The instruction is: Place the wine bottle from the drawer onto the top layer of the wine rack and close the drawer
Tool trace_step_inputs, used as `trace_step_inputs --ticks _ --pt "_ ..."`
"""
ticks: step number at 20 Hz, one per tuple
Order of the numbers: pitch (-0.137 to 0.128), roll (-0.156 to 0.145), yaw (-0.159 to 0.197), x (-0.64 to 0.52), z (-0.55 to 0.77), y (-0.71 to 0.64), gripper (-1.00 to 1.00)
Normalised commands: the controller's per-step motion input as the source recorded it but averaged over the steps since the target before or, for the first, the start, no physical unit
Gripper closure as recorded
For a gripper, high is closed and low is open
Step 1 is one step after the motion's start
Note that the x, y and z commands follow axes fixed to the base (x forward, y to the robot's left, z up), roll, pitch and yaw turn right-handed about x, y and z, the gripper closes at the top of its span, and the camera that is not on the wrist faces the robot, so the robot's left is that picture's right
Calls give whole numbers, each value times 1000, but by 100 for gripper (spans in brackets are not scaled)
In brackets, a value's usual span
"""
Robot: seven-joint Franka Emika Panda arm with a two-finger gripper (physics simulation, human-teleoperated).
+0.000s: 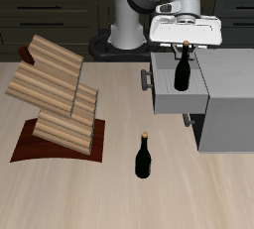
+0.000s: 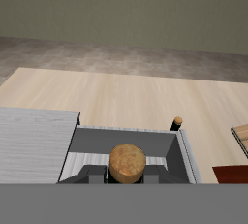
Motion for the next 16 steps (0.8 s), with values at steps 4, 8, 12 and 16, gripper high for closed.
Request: trace_step_inputs --ticks 4,8,12,16 --pt "-27 20 20 -2 98 -43 100" --pt "-23 -12 -11 -72 219 -146 100" --pt "-71 -12 24 -179 348 -217 100" --pt "-52 -38 -4 -246 391 -226 100"
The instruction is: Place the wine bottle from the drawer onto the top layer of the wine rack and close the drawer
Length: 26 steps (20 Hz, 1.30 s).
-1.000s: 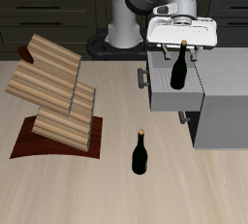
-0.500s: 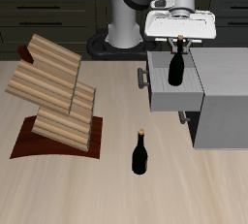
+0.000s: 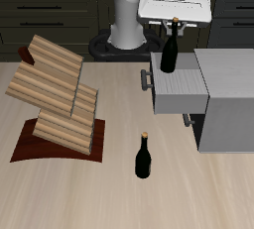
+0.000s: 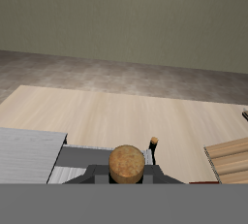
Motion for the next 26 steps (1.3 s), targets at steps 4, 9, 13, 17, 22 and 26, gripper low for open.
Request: trace_step_inputs --ticks 4,9,13,17,22,26 --pt "-42 -39 -28 -271 371 -248 100" --pt "-26 -59 -111 -241 360 -302 100" --pt "24 -4 -121 -93 126 -190 100" --pt "54 42 -178 -189 155 -243 100" --pt "41 1 -198 -202 112 -134 100" --pt "22 11 -196 -99 21 -92 100"
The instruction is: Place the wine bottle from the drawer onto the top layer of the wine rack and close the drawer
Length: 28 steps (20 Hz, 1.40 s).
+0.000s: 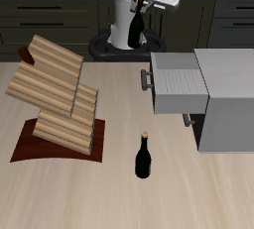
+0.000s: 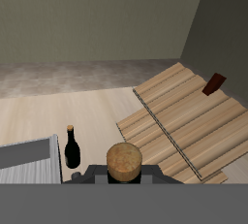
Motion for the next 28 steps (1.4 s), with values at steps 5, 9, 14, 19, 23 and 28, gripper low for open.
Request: trace_step_inputs --ticks 5,9,14,19,23,28 --pt "76 75 -106 76 -53 -5 100" --pt "80 86 -109 79 -25 2 100" --pt "27 66 -55 -4 -9 73 100" --pt "25 106 -48 -34 44 29 100" --pt "-10 122 -5 -91 15 68 100" --pt "29 120 5 -13 -52 48 100"
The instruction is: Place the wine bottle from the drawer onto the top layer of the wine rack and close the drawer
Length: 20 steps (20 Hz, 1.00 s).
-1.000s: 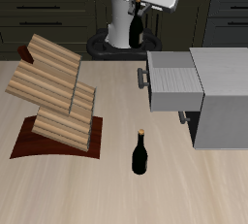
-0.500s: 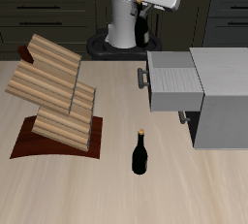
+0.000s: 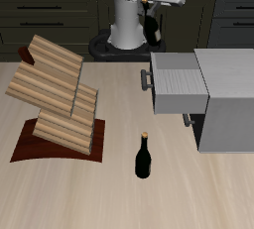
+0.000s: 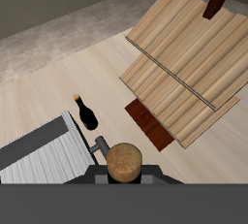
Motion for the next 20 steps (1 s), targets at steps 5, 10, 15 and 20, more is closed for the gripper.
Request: trace_step_inputs --ticks 5,10,15,20 --pt "75 195 -31 143 -160 132 100" --pt "62 112 -54 199 -110 134 100" --pt "21 104 -18 60 -20 178 100" --pt "20 120 -21 6 -10 140 100"
